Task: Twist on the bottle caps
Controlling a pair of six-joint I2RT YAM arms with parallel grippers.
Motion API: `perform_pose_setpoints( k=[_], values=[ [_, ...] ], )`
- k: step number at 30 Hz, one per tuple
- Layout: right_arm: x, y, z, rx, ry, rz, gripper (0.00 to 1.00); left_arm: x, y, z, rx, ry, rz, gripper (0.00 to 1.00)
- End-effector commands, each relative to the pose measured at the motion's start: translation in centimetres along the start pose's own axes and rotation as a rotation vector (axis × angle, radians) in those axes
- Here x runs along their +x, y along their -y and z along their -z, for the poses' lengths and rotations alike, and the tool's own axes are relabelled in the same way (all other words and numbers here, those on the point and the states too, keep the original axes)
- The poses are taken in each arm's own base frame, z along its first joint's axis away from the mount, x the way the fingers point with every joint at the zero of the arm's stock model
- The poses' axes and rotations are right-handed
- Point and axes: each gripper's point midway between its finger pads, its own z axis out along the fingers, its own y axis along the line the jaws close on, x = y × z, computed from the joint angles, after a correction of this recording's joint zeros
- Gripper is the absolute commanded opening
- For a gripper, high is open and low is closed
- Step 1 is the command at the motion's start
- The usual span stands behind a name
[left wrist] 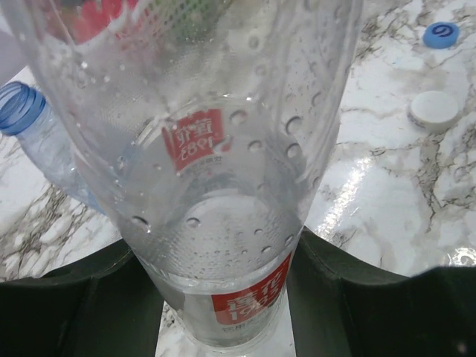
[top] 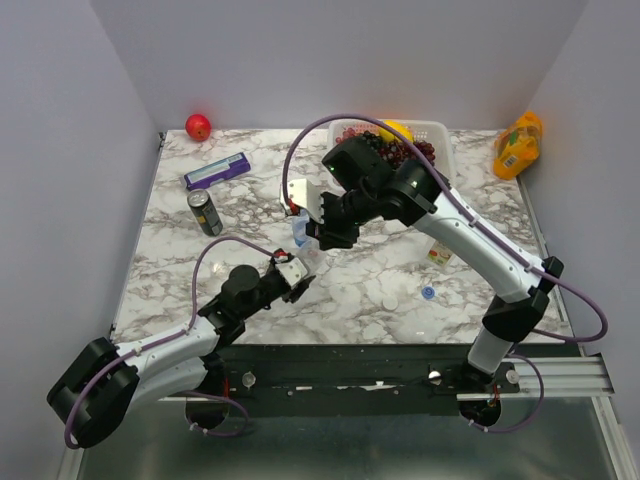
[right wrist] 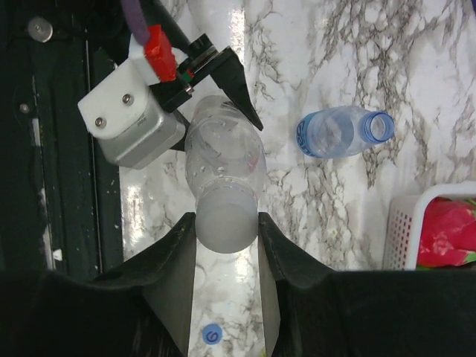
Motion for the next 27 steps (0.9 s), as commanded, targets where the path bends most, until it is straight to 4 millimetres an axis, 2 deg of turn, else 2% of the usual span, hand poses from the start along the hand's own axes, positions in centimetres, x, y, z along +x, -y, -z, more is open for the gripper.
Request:
perform_pose_setpoints(
  k=[1,3,5,8,12,16,24,25,26,27],
  values=[
    [5.5,-3.5,-1.6,-0.102,-0.281,-0.322,0.34,-8.3,-5.0,0.1,-0.232,0.248,0.073,0.0],
    [5.8,-3.4,-2.3,-0.096,-0.293,-0.348,0.32,-8.3,-4.9,0.0,-0.235,0.241,0.075,0.0],
    [6.0,-3.0,-2.7,-0.074,-0.31,-0.404,0.22,-8.5,-4.9,-0.1,-0.24,0.242,0.067,0.0],
    [6.3,-2.6,-3.3,-0.046,-0.339,-0.478,0.15,-8.1,-4.7,-0.2,-0.234,0.223,0.068,0.0],
    [5.7,-1.7,-3.3,-0.003,-0.327,-0.502,0.1,-6.8,-4.2,-0.5,-0.215,0.169,0.066,0.0],
    [5.1,-0.8,-2.6,0.034,-0.302,-0.457,0.08,-4.3,-2.9,-0.7,-0.158,0.093,0.063,0.0],
    [3.0,2.2,0.3,0.179,-0.223,-0.362,0.2,-1.6,-0.9,-1.3,-0.062,-0.013,0.085,0.0],
    [2.8,2.4,0.9,0.193,-0.216,-0.35,0.24,-1.4,-0.8,-1.4,-0.058,-0.023,0.089,0.0],
    [2.8,2.5,1.2,0.204,-0.214,-0.342,0.38,-1.3,-0.8,-1.4,-0.057,-0.029,0.095,0.0],
    [2.6,2.5,1.5,0.208,-0.21,-0.333,0.43,-1.1,-0.5,-1.5,-0.043,-0.038,0.099,0.0]
  ],
)
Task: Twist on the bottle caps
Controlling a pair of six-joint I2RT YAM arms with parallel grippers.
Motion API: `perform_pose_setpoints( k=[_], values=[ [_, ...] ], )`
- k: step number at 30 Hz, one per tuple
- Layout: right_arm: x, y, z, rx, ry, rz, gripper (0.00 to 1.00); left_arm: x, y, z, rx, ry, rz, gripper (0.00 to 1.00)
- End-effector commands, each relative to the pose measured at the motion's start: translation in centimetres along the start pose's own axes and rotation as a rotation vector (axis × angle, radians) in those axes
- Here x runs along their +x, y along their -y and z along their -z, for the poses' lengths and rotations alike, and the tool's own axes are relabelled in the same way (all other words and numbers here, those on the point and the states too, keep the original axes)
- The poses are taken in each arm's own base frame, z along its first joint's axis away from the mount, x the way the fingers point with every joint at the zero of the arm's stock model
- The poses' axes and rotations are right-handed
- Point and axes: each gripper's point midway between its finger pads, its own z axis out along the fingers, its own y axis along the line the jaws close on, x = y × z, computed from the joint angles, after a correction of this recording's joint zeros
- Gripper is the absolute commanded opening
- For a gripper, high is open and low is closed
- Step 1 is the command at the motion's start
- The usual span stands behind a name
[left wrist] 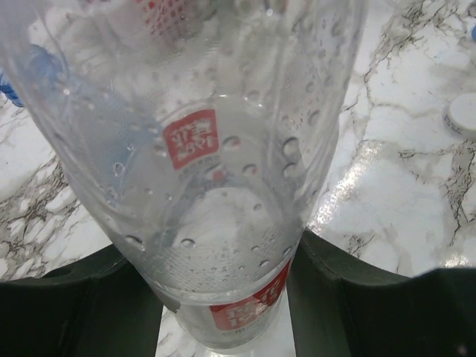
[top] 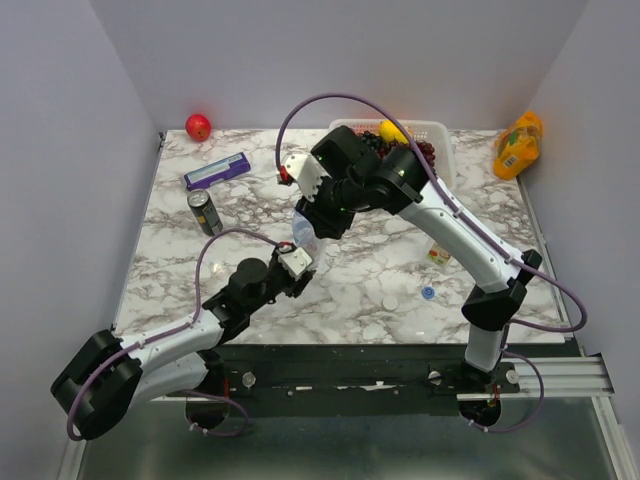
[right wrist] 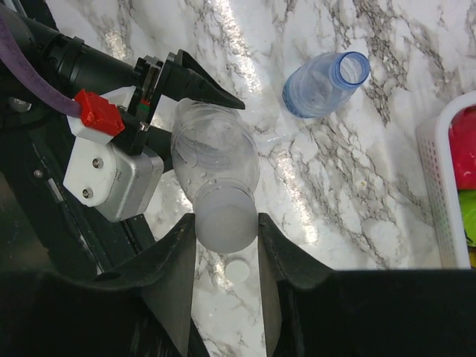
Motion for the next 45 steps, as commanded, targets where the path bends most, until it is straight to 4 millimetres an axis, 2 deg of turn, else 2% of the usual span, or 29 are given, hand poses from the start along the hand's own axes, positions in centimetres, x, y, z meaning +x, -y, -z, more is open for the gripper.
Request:
perform_pose_setpoints(
  k=[1,2,5,10,12,14,16,18,19,20,21,22,23,25,26,32,36,45],
  values=[
    [2.2,0.7,2.5,0.064,-0.089,0.042,0.47,-2.4,0.6,-0.8,0.039,0.057,0.045,0.0],
    [2.1,0.5,2.8,0.06,-0.083,0.044,0.53,-2.2,0.7,-0.8,0.043,0.048,0.053,0.0],
    [2.2,0.3,3.4,0.056,-0.069,0.04,0.63,-1.9,1.4,-1.0,0.072,0.034,0.078,0.0],
    [2.0,0.6,3.7,0.074,-0.062,0.051,0.74,-1.7,2.2,-1.1,0.115,0.027,0.107,0.0],
    [1.5,0.6,4.1,0.068,-0.048,0.064,0.87,-1.6,2.5,-1.1,0.131,0.025,0.11,0.0],
    [0.5,0.6,5.6,0.068,-0.005,0.103,0.95,-1.6,3.1,-1.0,0.163,0.024,0.108,0.0],
    [0.1,0.4,7.3,0.059,0.044,0.155,0.97,-1.4,3.4,-0.9,0.184,0.025,0.101,0.0],
    [0.5,-1.2,7.4,-0.046,0.093,0.211,0.98,-1.6,4.1,-0.7,0.229,0.039,0.083,0.0],
    [0.3,-1.8,10.0,-0.04,0.182,0.298,0.99,-1.6,4.3,-0.6,0.245,0.041,0.078,0.0],
    [-0.6,-2.4,9.8,-0.063,0.259,0.364,1.0,-1.7,4.3,-0.6,0.254,0.048,0.072,0.0],
    [1.3,-2.9,7.9,-0.1,0.223,0.407,1.0,-2.0,4.7,-0.4,0.281,0.061,0.06,0.0],
    [1.5,-3.1,9.0,-0.079,0.271,0.496,1.0,-2.2,4.7,-0.3,0.286,0.068,0.052,0.0],
    [1.2,-3.1,8.5,-0.074,0.299,0.531,1.0,-2.2,4.8,-0.2,0.296,0.071,0.044,0.0],
    [1.7,-3.0,7.8,-0.085,0.278,0.577,1.0,-2.9,5.0,0.0,0.315,0.091,0.014,0.0],
    [2.0,-3.1,6.9,-0.113,0.244,0.569,1.0,-2.7,5.0,0.1,0.321,0.086,0.004,0.0],
    [0.9,-3.5,5.7,-0.165,0.26,0.577,1.0,-2.7,5.3,0.4,0.356,0.091,-0.07,0.0],
    [1.0,-4.2,4.9,-0.229,0.256,0.614,1.0,-2.9,5.5,0.4,0.369,0.095,-0.07,0.0],
    [2.8,-4.5,3.1,-0.312,0.156,0.647,1.0,-3.8,5.4,0.4,0.366,0.11,-0.035,0.0]
  ],
)
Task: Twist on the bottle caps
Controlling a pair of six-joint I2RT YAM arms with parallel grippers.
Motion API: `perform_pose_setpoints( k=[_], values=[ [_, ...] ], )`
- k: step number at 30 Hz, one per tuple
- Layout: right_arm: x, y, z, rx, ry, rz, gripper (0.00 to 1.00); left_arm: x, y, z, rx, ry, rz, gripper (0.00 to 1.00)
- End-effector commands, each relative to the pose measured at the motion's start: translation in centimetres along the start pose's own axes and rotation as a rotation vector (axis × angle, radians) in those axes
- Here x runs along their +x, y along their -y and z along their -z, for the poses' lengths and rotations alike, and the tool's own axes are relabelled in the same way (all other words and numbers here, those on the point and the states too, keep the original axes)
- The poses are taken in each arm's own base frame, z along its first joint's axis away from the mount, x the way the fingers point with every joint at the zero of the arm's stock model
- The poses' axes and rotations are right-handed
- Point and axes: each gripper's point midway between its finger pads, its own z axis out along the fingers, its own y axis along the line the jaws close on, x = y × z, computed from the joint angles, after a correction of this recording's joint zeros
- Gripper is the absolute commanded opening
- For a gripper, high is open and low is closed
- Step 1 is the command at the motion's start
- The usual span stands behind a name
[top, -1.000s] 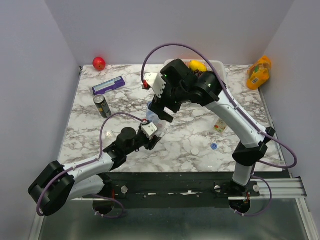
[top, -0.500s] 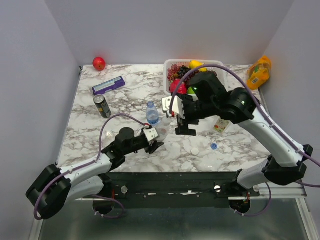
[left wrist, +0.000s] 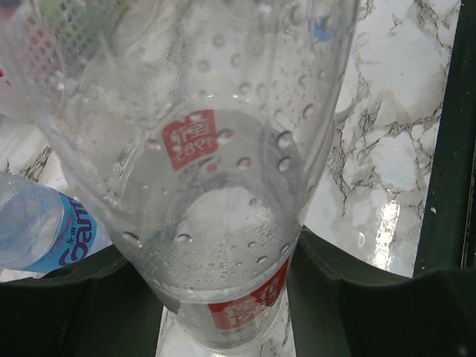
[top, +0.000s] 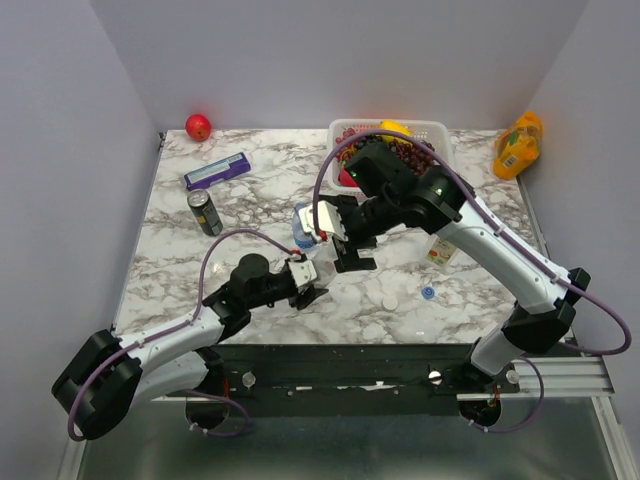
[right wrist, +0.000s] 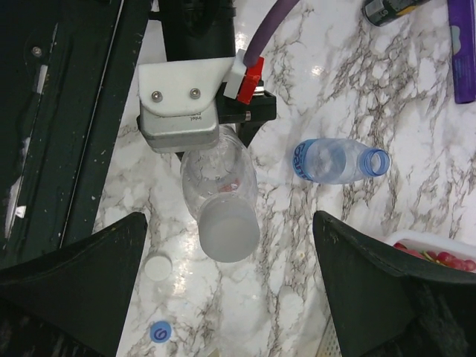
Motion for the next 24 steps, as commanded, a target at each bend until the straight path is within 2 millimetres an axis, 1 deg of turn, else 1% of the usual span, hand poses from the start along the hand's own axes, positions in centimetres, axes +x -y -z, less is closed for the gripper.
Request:
perform_pose_setpoints(
  k=[1,7,16,21,24],
  values=[
    [0.6,-1.1,-0.3,-0.072,-0.02,0.015,1.0,-2.7,-0.4,-0.1,0.006,0.064,-0.001,0.0],
    [1.4,-1.2,-0.5,-0.067,-0.047,0.01,1.0,-3.4,-0.9,-0.2,-0.01,0.084,0.04,0.0],
    [2.7,-1.4,-0.3,-0.045,-0.102,-0.022,1.0,-4.1,-1.8,-0.2,-0.044,0.106,0.172,0.0],
    [3.7,-2.0,0.0,-0.046,-0.148,-0.076,1.0,-4.6,-2.7,0.1,-0.076,0.123,0.21,0.0],
    [4.0,-2.5,0.4,-0.048,-0.161,-0.091,1.0,-4.5,-3.1,0.2,-0.093,0.12,0.213,0.0]
  ],
)
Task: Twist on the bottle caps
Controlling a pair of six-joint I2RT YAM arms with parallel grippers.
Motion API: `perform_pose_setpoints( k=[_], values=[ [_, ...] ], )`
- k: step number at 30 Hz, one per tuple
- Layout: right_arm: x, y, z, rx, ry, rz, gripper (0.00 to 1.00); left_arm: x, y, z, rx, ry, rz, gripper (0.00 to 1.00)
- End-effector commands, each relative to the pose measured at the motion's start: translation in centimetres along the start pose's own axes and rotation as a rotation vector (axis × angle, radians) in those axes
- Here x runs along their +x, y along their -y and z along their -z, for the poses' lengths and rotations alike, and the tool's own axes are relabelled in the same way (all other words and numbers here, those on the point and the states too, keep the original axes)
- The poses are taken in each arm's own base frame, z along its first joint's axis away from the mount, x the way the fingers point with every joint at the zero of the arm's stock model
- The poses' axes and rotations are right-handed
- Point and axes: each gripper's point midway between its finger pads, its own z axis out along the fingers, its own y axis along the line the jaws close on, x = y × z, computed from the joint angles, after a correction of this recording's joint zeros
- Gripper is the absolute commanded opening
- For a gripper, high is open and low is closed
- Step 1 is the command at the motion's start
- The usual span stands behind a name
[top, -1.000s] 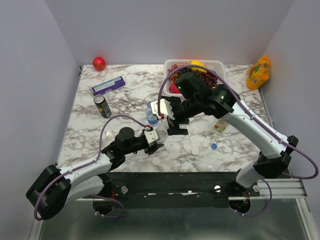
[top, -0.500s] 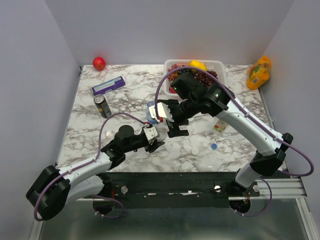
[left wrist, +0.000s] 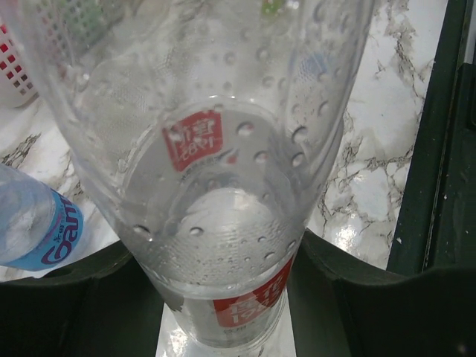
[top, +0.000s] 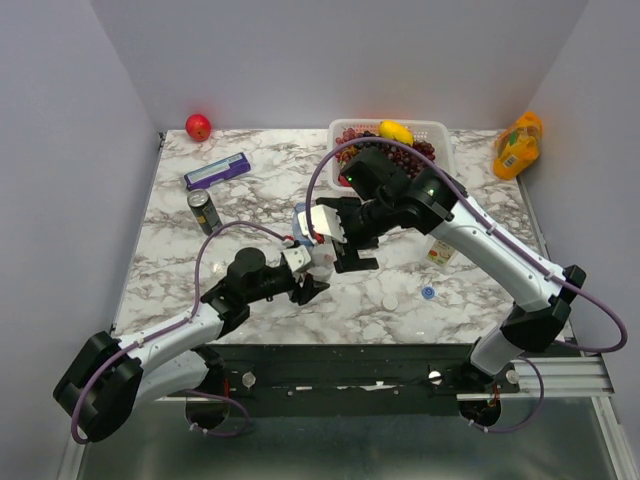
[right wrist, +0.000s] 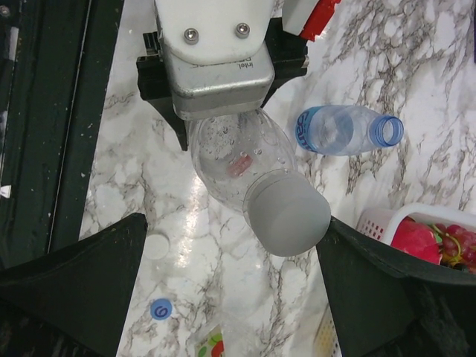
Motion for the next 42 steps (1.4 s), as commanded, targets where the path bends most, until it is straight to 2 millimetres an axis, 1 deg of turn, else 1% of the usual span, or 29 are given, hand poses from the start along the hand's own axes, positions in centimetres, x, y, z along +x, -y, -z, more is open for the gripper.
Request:
perform_pose_setpoints(
  k=[1,5,7,9,11,12,13,16,17,18,19,20,23,25,28,30,32,35,39,40,42],
  values=[
    [1.5,-2.6,1.2,-0.047,-0.057,-0.071,0.99,-3.4,-1.9,0.0,-0.071,0.095,0.038,0.0],
    [1.3,-3.8,2.5,-0.055,-0.045,-0.081,0.96,-3.1,-2.3,0.0,-0.088,0.087,0.034,0.0],
    [1.0,-4.3,3.6,-0.053,-0.026,-0.084,0.95,-2.9,-2.3,0.0,-0.091,0.081,0.034,0.0],
    [1.0,-5.4,4.4,-0.074,-0.026,-0.103,0.93,-2.8,-2.5,0.0,-0.102,0.078,0.037,0.0],
    [1.4,-6.5,5.1,-0.094,-0.04,-0.134,0.91,-2.7,-2.4,0.0,-0.099,0.076,0.039,0.0],
    [1.8,-6.9,5.0,-0.102,-0.056,-0.15,0.9,-2.7,-2.4,0.0,-0.096,0.076,0.031,0.0],
    [1.9,-6.9,5.4,-0.084,-0.058,-0.154,0.89,-2.7,-2.4,0.0,-0.091,0.076,0.023,0.0],
    [1.4,-4.9,5.9,0.016,-0.038,-0.154,0.88,-2.4,-1.8,0.0,-0.049,0.064,-0.039,0.0],
    [0.6,-3.5,5.9,0.07,-0.009,-0.134,0.87,-2.0,-1.6,0.0,-0.033,0.05,-0.06,0.0],
    [0.3,-2.4,6.0,0.104,-0.007,-0.122,0.87,-1.9,-0.9,0.1,0.013,0.045,-0.085,0.0],
    [-0.7,-1.5,6.6,0.136,0.024,-0.1,0.87,-1.7,-0.8,0.1,0.032,0.035,-0.15,0.0],
    [-1.2,-0.6,6.3,0.146,0.037,-0.068,0.86,-1.0,-0.5,0.2,0.056,0.007,-0.168,0.0],
    [-2.6,0.2,5.9,0.141,0.087,-0.006,0.84,-0.3,0.0,0.4,0.115,-0.034,-0.263,0.0],
    [-2.9,-0.1,5.1,0.097,0.104,0.021,0.83,-0.1,0.2,0.5,0.139,-0.05,-0.298,0.0],
    [-3.2,-1.4,4.7,0.014,0.133,0.083,0.82,-0.4,0.1,0.6,0.139,-0.052,-0.318,0.0],
    [-3.0,-2.4,4.3,-0.04,0.137,0.113,0.83,-0.6,0.1,0.6,0.137,-0.049,-0.315,0.0],
    [-2.6,-2.9,4.1,-0.066,0.131,0.133,0.83,-0.8,0.1,0.7,0.131,-0.042,-0.316,0.0],
    [-2.4,-3.1,3.7,-0.091,0.123,0.159,0.82,-1.1,-0.1,0.7,0.112,-0.033,-0.309,0.0],
    [-2.6,-3.1,3.3,-0.121,0.126,0.17,0.74,-1.1,-0.3,0.7,0.1,-0.029,-0.309,0.0],
    [-2.8,-3.1,3.5,-0.123,0.135,0.174,0.73,-1.2,-0.3,0.7,0.1,-0.026,-0.315,0.0],
    [-2.6,-3.2,3.0,-0.145,0.126,0.166,0.7,-1.2,-0.2,0.7,0.104,-0.026,-0.319,0.0]
  ],
)
